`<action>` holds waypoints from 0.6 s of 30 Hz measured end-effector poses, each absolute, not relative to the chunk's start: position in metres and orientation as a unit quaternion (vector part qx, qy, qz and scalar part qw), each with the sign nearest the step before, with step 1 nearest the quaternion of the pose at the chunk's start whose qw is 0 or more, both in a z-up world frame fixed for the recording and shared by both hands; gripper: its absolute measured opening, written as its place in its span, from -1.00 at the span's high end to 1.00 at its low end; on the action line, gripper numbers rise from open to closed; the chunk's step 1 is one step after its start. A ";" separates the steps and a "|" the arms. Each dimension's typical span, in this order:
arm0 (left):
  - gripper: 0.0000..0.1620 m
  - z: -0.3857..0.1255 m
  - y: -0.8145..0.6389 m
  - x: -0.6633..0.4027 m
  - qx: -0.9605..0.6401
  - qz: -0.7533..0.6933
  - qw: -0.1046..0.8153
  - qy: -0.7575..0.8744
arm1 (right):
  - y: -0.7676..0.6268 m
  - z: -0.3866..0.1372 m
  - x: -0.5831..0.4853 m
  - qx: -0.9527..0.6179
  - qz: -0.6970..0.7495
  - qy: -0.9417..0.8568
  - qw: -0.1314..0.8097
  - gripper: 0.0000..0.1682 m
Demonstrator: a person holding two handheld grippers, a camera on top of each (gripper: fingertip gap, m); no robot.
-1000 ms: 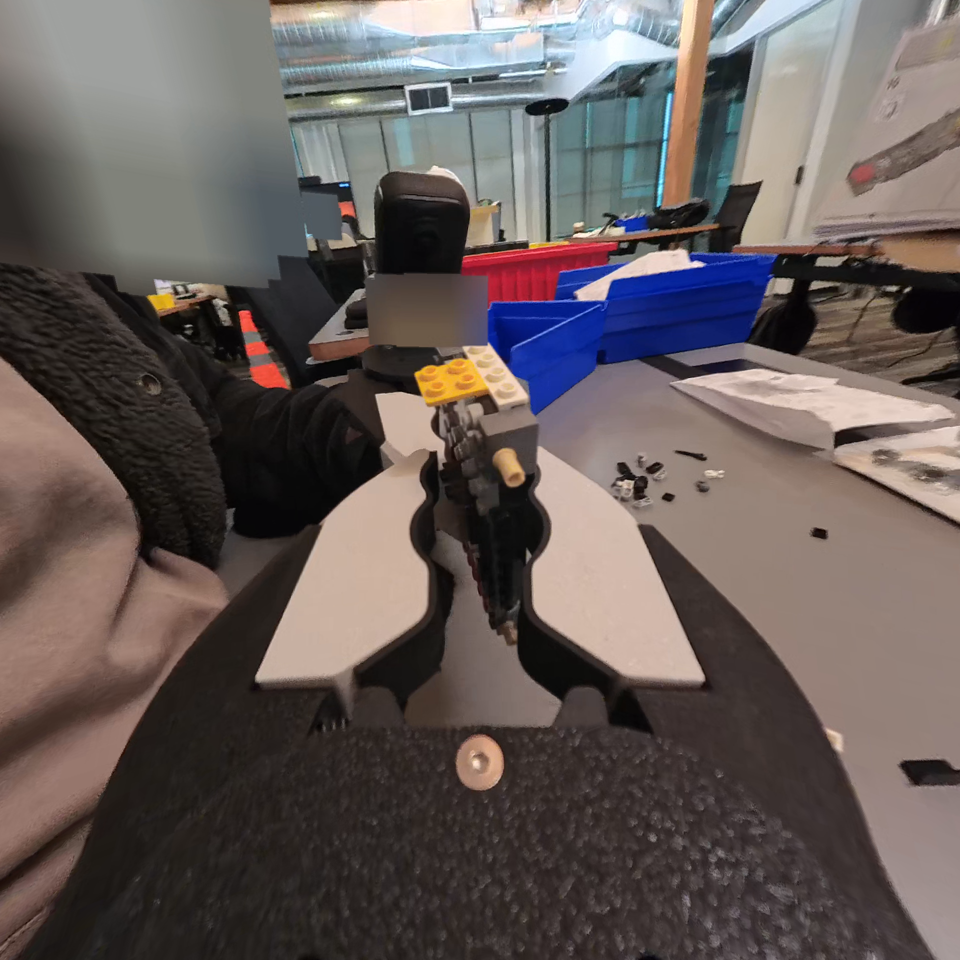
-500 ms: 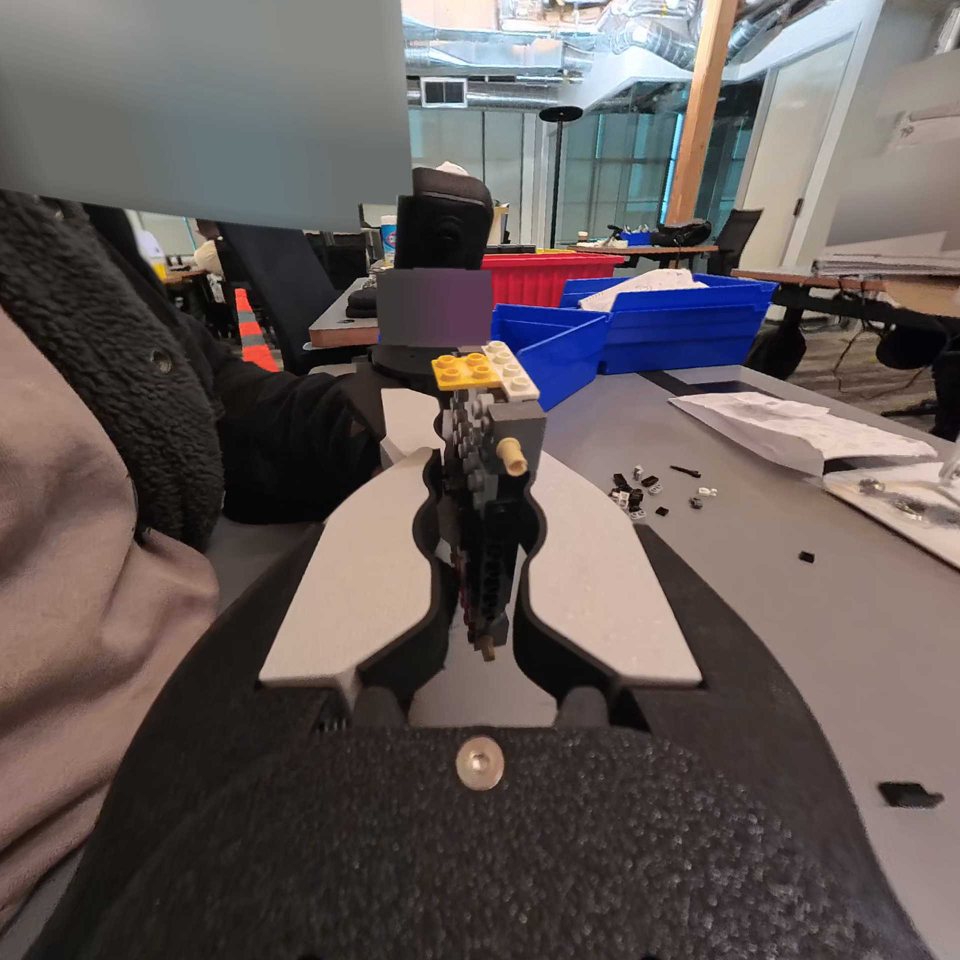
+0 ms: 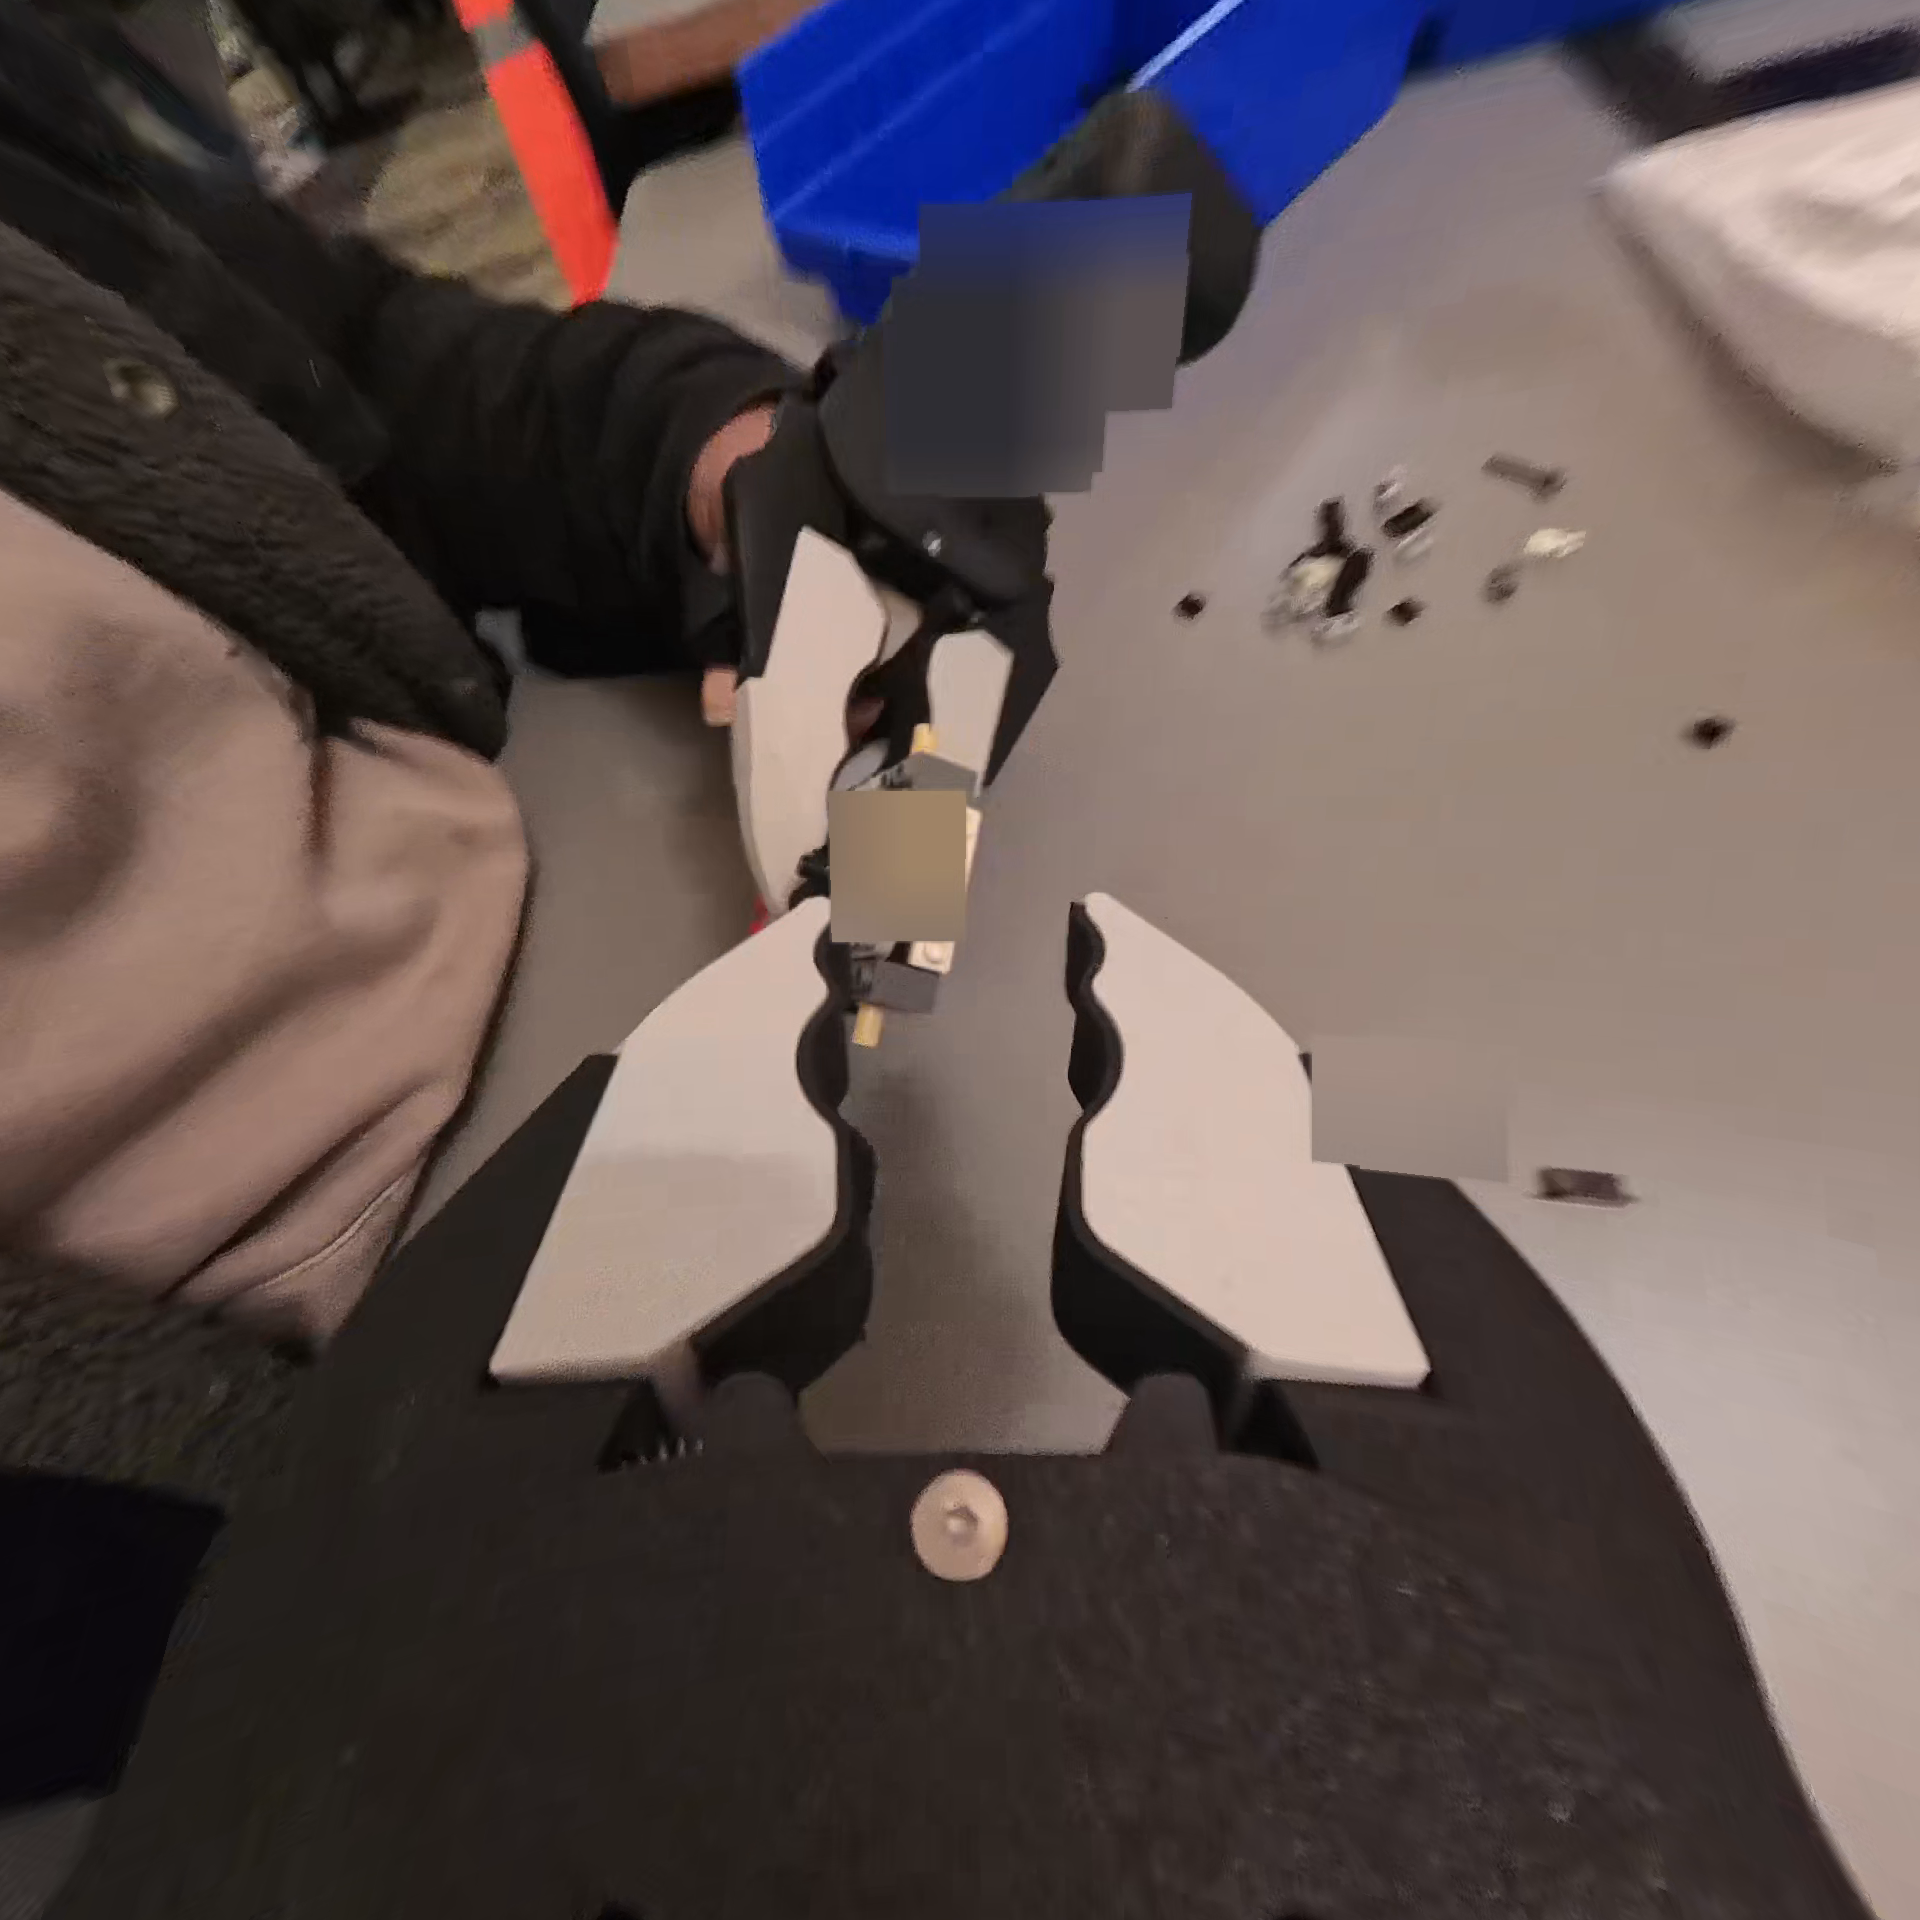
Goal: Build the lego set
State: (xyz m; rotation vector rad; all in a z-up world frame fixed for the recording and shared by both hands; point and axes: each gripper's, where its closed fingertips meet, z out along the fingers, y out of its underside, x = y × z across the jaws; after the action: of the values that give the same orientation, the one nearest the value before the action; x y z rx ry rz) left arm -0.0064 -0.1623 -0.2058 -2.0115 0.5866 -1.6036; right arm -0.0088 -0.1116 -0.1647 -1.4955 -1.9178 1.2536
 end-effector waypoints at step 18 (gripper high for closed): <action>0.43 -0.187 -0.148 -0.023 -0.716 -0.561 0.346 0.229 | -0.079 -0.153 -0.002 -0.620 0.747 -0.189 0.148 0.82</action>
State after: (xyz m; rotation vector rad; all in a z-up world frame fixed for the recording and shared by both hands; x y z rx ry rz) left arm -0.0225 -0.1481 -0.1868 -1.8592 0.5947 -1.4564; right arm -0.0024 -0.0788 -0.1527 -1.7846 -0.5439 2.1481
